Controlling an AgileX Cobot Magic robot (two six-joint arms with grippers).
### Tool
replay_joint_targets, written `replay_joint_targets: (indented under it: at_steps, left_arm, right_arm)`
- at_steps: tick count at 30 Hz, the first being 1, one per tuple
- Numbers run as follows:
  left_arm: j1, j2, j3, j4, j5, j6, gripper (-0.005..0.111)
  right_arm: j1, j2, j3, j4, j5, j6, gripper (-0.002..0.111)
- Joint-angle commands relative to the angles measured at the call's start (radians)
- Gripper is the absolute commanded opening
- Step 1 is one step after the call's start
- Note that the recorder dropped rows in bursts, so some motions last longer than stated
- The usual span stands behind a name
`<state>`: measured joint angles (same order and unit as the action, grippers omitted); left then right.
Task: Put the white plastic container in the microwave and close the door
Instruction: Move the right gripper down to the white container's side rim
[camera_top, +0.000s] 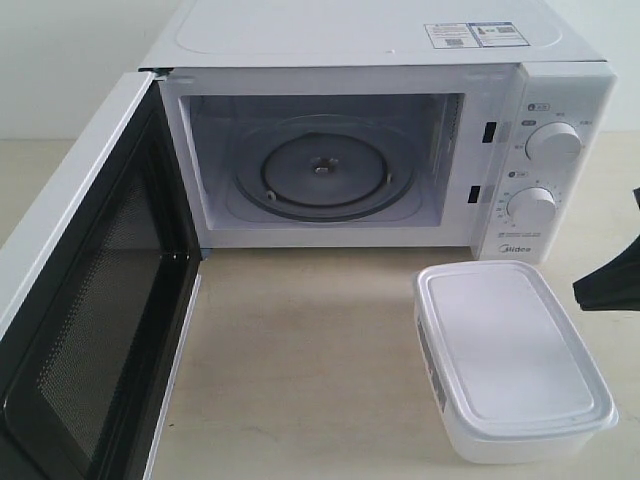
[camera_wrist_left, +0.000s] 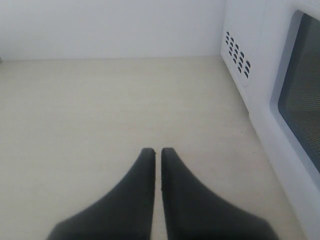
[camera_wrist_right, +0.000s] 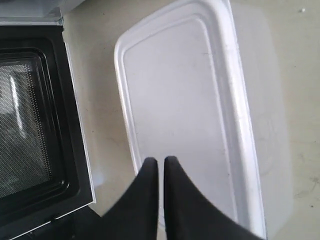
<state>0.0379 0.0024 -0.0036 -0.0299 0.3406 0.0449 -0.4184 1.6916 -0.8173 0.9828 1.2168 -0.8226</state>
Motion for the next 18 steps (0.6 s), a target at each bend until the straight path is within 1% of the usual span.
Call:
replay_joint_targets:
  at_steps: [1,6,11,14,15,17,18]
  left_arm:
    - [-0.001,-0.002,0.004,-0.002,-0.003,0.003,0.004]
    - [-0.001,-0.002,0.004,-0.002,-0.003,0.003,0.004]
    - [-0.001,-0.002,0.004,-0.002,-0.003,0.003,0.004]
    - [-0.001,-0.002,0.004,-0.002,-0.003,0.003,0.004]
    - [-0.001,-0.002,0.004,-0.002,-0.003,0.003,0.004]
    - [-0.001,-0.002,0.004,-0.002,-0.003,0.003,0.004]
    - [-0.001,-0.002,0.004,-0.002,-0.003,0.003,0.004]
  right_arm:
    - [-0.05,0.008,0.002,0.014,0.004,-0.056,0.0]
    - [-0.05,0.008,0.002,0.014,0.004,-0.103,0.0]
    - [-0.05,0.008,0.002,0.018,0.004,-0.223,0.0]
    - [-0.05,0.008,0.002,0.015,-0.019,-0.226,0.0]
    - [-0.05,0.008,0.002,0.015,-0.026,-0.228,0.001]
    - [-0.05,0.008,0.002,0.015,-0.044,-0.233,0.009]
    - [-0.05,0.008,0.002,0.015,-0.055,-0.233,0.019]
